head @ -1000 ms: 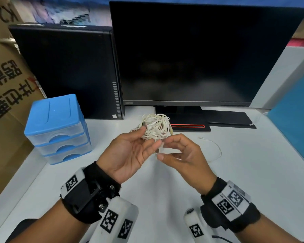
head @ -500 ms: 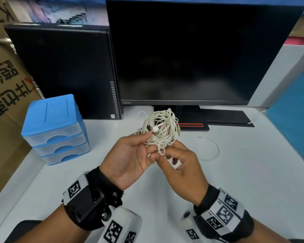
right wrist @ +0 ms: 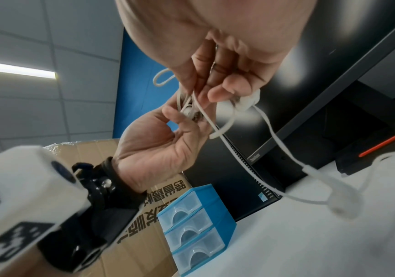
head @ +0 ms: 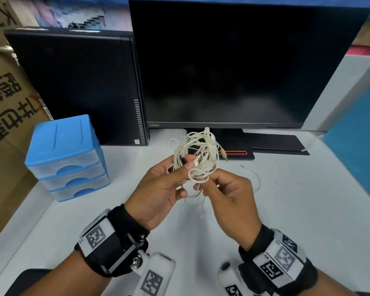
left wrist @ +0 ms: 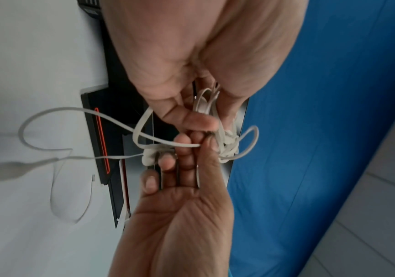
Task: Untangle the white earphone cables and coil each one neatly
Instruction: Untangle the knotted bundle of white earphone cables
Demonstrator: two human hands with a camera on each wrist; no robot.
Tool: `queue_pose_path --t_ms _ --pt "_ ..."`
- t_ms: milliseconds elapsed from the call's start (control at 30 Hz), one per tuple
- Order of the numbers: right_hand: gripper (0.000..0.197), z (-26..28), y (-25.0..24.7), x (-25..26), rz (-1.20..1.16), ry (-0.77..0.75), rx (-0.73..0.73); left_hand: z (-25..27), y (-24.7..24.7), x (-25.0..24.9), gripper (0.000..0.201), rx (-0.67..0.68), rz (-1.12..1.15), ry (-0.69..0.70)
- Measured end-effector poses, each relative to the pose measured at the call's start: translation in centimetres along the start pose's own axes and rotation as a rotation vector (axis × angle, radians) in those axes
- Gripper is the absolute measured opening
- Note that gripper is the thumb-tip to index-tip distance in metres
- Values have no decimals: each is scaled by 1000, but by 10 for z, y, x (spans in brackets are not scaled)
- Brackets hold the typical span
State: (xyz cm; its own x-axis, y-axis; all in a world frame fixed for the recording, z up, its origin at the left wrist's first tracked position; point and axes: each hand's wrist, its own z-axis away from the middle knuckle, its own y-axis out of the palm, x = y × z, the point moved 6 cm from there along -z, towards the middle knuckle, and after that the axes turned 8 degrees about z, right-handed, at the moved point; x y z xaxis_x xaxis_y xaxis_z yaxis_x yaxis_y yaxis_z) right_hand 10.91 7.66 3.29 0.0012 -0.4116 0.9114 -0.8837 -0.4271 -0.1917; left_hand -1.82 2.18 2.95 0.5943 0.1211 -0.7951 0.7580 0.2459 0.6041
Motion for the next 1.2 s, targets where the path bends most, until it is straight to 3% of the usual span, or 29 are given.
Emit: queue_pose_path --t_ms 100,300,533,700,800,967,1100,1200 --pt "10 -3 -3 -5 -102 86 -25 -2 -5 -2 19 -2 -41 30" --pt "13 -2 7 1 -238 131 140 -1 -7 -16 25 -40 -91 225" --pt "36 -11 -9 -1 -349 198 -23 5 5 -19 24 25 -378 397" --pt "45 -10 -2 1 -375 237 114 19 14 -31 24 70 -849 754" --pt "57 -12 -2 3 -439 235 163 27 20 -33 30 111 -983 924" --pt "55 -14 -8 3 -618 303 185 31 24 -32 40 146 -1074 1003" --pt "88 -16 -11 6 -769 348 227 32 25 -34 38 160 -1120 1013" --pt "77 -19 -13 12 -702 314 281 31 23 -35 36 158 -1095 1002"
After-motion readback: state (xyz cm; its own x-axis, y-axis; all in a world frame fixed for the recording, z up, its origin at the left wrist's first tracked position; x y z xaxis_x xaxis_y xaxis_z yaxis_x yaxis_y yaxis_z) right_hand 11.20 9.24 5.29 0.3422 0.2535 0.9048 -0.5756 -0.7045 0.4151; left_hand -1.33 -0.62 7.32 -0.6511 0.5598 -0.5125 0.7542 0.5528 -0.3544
